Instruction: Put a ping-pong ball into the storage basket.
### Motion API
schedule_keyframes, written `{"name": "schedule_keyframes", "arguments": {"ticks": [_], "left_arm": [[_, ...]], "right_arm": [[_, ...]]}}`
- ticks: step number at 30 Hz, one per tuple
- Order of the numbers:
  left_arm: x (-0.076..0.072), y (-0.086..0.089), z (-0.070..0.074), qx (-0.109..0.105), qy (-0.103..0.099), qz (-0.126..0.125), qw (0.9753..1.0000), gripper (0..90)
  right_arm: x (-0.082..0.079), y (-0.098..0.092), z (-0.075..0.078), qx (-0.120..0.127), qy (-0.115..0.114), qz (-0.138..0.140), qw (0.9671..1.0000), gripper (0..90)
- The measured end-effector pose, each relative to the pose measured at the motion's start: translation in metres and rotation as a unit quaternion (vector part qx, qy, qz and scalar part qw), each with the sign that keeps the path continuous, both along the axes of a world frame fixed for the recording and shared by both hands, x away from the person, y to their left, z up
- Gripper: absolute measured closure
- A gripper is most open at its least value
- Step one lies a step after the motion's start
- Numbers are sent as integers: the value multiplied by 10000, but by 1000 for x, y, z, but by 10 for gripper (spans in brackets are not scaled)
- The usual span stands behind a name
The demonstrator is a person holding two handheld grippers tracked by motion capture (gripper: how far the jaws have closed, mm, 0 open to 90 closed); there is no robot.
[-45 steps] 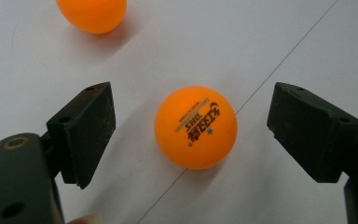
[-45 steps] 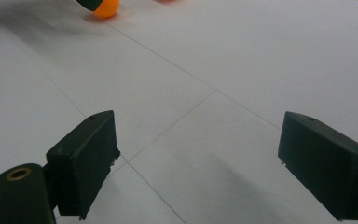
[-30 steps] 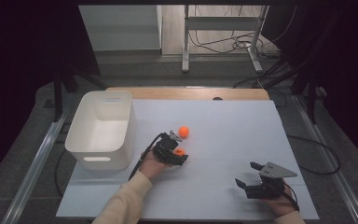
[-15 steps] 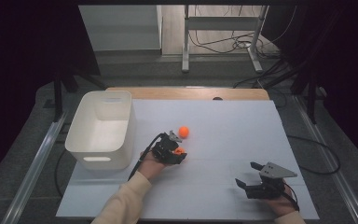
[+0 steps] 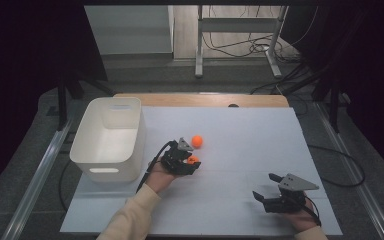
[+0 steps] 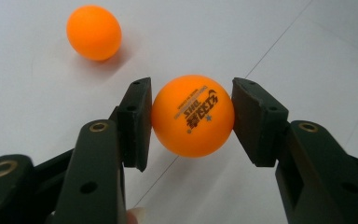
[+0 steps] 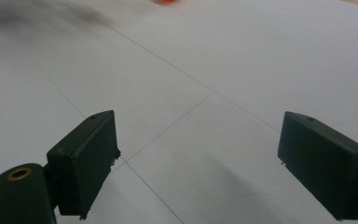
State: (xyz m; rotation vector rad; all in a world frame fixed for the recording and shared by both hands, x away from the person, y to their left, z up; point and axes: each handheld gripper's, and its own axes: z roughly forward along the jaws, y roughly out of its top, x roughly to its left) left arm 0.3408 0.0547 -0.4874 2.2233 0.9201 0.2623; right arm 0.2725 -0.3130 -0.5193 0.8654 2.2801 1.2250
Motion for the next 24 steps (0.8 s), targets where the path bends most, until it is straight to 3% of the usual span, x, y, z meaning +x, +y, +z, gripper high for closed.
{"name": "schedule_keyframes", "arguments": {"ticks": [24], "left_arm": [[-12, 8, 29, -369, -347, -91, 9987, 501]], "right_arm": [[0, -1, 0, -19, -3, -46, 10000, 124]]}}
